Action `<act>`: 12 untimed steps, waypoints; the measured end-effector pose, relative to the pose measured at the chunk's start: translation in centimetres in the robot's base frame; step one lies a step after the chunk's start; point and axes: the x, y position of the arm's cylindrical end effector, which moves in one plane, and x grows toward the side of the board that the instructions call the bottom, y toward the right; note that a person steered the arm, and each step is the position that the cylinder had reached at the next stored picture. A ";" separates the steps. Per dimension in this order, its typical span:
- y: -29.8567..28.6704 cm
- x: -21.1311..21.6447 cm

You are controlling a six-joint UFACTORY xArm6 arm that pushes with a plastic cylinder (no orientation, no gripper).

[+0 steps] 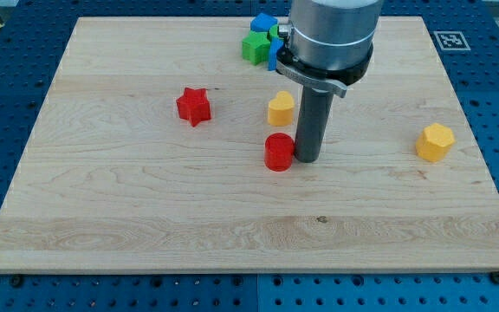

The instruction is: Move red circle diagonally to the red star

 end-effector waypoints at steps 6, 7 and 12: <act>0.4 1.8; -2.3 1.4; 3.5 -0.1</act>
